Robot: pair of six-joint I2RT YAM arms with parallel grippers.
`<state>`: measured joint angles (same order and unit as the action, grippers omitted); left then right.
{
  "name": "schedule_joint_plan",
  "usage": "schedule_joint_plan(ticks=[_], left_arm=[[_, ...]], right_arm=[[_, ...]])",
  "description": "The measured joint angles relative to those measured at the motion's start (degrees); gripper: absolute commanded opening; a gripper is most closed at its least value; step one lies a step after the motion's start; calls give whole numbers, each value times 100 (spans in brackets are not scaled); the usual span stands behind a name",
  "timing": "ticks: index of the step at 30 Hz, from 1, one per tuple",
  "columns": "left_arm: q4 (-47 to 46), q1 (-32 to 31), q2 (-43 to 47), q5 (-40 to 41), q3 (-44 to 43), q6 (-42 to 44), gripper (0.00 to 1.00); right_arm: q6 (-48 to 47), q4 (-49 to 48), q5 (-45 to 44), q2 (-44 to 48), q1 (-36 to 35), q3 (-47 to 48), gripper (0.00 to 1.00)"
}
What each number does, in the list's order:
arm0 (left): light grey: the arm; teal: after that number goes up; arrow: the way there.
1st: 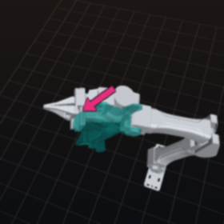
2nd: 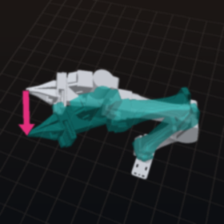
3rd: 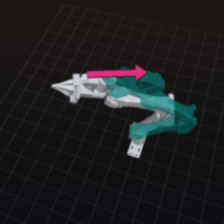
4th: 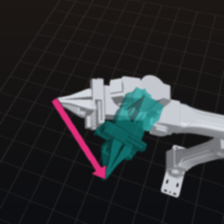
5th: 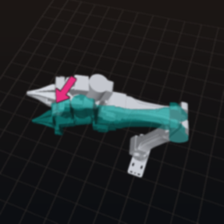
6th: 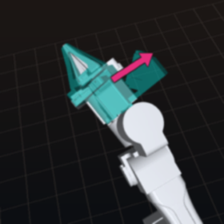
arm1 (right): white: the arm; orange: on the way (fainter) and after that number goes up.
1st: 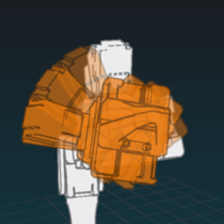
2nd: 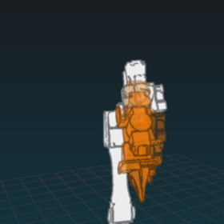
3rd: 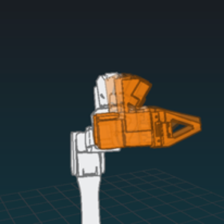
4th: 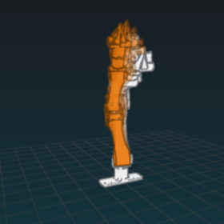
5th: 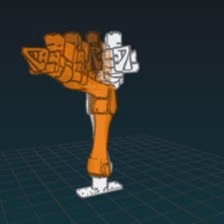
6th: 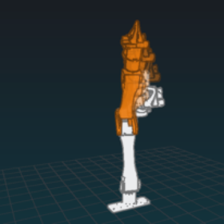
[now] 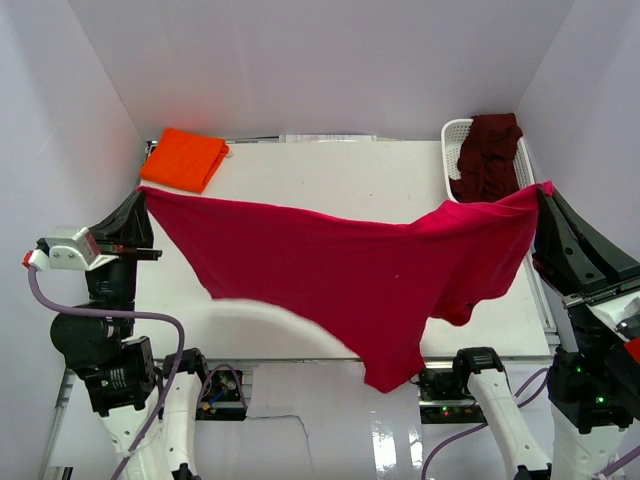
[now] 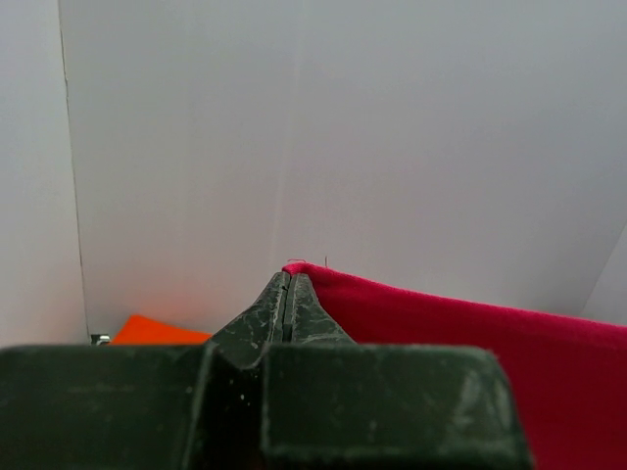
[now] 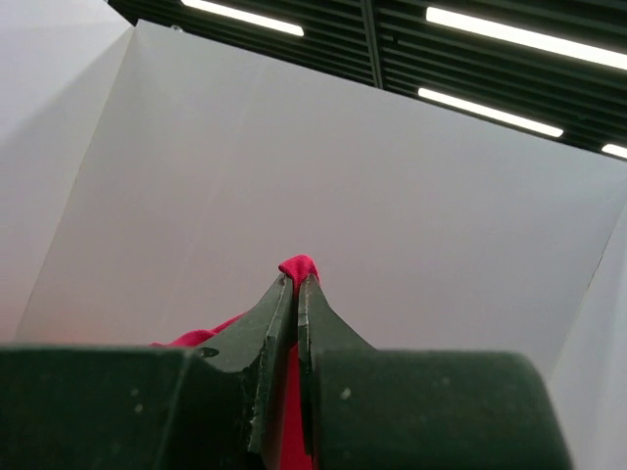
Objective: Fold and stack the t-shirts
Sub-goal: Flatten out the tshirt
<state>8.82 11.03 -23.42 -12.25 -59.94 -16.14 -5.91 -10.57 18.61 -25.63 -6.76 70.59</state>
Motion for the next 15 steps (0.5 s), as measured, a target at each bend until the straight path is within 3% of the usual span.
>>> schedule_joint_plan(ticks=[8,15], left_arm=[[-96,0,-68,-44,474,-37,0],[-9,0,-162,-105,195,-48,0]], right_arm=[[31,92,4,-219,0,-402,8],[39,175,107,-369,0,-136,8]])
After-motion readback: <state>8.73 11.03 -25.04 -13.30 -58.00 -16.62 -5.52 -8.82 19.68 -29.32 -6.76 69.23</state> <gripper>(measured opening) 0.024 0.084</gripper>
